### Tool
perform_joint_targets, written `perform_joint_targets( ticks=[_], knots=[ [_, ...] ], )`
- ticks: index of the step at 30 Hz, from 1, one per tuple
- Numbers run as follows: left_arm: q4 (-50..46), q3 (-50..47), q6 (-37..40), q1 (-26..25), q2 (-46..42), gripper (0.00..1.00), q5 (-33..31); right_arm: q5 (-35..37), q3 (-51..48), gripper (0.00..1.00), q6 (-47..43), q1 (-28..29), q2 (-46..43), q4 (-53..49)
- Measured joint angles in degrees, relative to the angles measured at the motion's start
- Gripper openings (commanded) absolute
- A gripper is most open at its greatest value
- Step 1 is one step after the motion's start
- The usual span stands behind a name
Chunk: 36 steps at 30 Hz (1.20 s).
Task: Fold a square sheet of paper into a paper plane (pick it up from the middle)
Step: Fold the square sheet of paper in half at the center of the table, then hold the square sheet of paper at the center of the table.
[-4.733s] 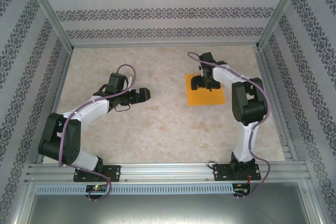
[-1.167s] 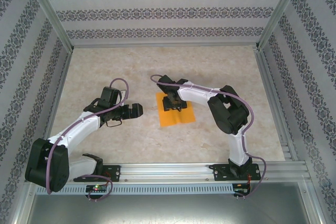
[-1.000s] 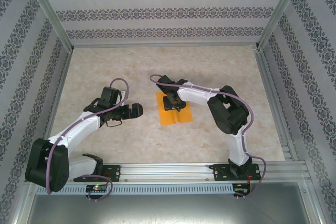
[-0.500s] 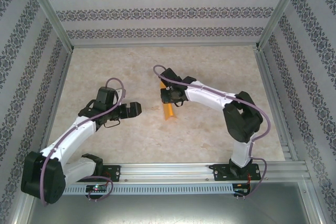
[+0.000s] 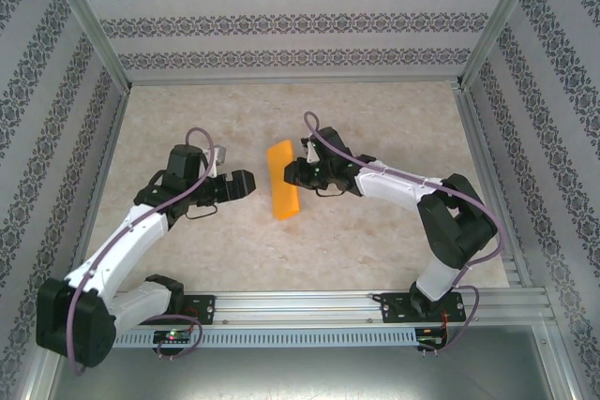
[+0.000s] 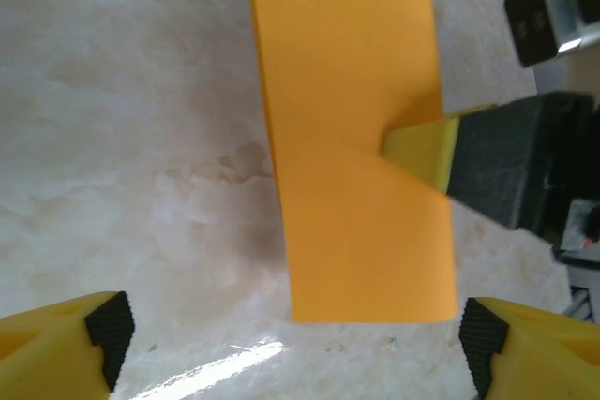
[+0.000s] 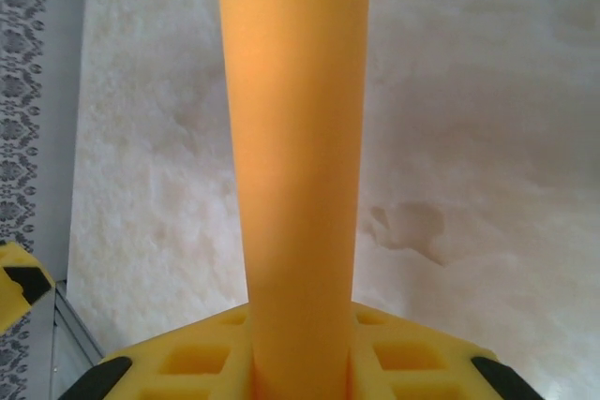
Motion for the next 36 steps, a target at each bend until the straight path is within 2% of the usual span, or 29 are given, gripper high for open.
perform_joint_targets(
  ticks=[7,15,24,30,36],
  knots=[
    [7.1,0.5,-3.2,-4.3,10.7,0.71,2.1,-4.5,-5.6,0.28,1.2,-2.9,2.1,5.4],
    [14.4,2.7,-6.4,-9.3,22.1,0.41,1.9,-8.1,-10.2,0.29,1.9,-5.7,3.8,10.4],
    [18.2,6.0,-7.8,-13.7,32.4,0.21,-0.5,-9.1,-11.2,0.31,1.0,-7.3,4.1,11.6],
    [19.1,7.5,-8.0,-15.3,36.1,0.18,-1.8,-9.1,-12.2,0.33,0.0,-7.6,4.1,11.7],
    [19.3,8.9,-8.0,-16.4,39.9,0.16,-2.1,-9.0,-13.2,0.40,-0.7,-7.6,4.2,11.7]
  ],
)
